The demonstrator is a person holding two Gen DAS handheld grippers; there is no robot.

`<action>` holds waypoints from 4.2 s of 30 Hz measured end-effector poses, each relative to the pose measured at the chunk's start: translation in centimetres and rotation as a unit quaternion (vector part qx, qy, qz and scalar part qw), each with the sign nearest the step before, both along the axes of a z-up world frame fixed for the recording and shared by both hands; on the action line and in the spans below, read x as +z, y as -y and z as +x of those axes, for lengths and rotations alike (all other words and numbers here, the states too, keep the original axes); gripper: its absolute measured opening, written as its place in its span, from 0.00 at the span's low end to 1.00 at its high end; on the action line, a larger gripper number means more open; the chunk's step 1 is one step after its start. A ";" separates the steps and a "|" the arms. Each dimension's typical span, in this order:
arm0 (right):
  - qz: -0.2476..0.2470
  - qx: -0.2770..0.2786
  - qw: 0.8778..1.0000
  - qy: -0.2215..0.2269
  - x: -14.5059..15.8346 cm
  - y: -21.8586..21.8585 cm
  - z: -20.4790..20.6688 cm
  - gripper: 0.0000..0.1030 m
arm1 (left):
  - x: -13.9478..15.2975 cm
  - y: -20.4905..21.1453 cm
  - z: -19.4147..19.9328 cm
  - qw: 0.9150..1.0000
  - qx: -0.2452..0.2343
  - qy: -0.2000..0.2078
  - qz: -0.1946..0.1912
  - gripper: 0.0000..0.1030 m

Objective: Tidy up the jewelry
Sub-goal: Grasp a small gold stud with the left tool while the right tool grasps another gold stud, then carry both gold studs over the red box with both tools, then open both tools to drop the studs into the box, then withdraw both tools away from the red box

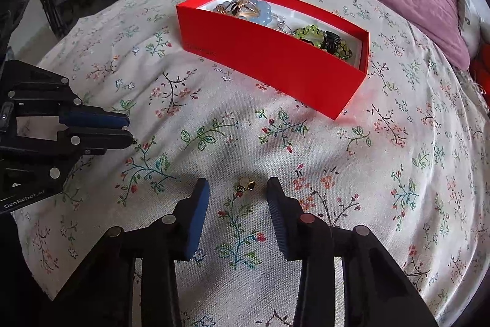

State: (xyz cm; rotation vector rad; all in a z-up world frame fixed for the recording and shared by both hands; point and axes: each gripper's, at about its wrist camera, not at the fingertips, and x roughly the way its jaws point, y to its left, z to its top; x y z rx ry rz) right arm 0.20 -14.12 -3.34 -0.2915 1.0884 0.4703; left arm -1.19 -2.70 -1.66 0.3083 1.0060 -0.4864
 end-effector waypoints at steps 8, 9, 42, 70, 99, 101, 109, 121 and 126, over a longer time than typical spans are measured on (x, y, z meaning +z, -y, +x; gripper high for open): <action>-0.003 0.003 1.000 -0.002 0.0 -0.1 0.3 0.16 | 0.0 0.0 0.2 1.000 0.002 0.000 0.000 0.07; -0.003 0.006 1.000 -0.003 0.0 -0.2 0.2 0.12 | 0.0 -0.1 0.2 1.000 0.003 0.000 0.000 0.07; 0.079 -0.069 0.994 0.030 8.3 2.0 3.1 0.09 | 7.7 -1.1 4.0 0.994 0.066 0.042 -0.074 0.07; 0.110 -0.156 0.981 0.035 7.9 4.3 9.8 0.10 | 5.2 4.3 11.5 0.987 0.077 0.020 -0.139 0.07; 0.139 -0.166 0.976 0.019 6.9 2.5 12.6 0.10 | 5.6 2.2 8.3 0.996 0.043 0.046 -0.064 0.44; 0.142 -0.167 0.976 0.012 6.4 2.2 13.0 0.10 | 5.4 1.6 8.3 0.996 0.047 0.042 -0.064 0.44; 0.152 -0.168 0.974 -0.023 5.0 1.4 13.7 0.11 | 4.9 0.4 8.7 0.996 0.059 0.031 -0.061 0.44; 0.160 -0.167 0.973 -0.023 6.7 2.0 11.4 0.59 | 5.2 -0.3 8.0 0.995 0.071 0.026 -0.061 0.53; 0.139 -0.181 0.973 -0.020 7.5 2.7 9.9 0.66 | 5.6 -0.9 7.3 0.994 0.097 0.027 -0.049 0.68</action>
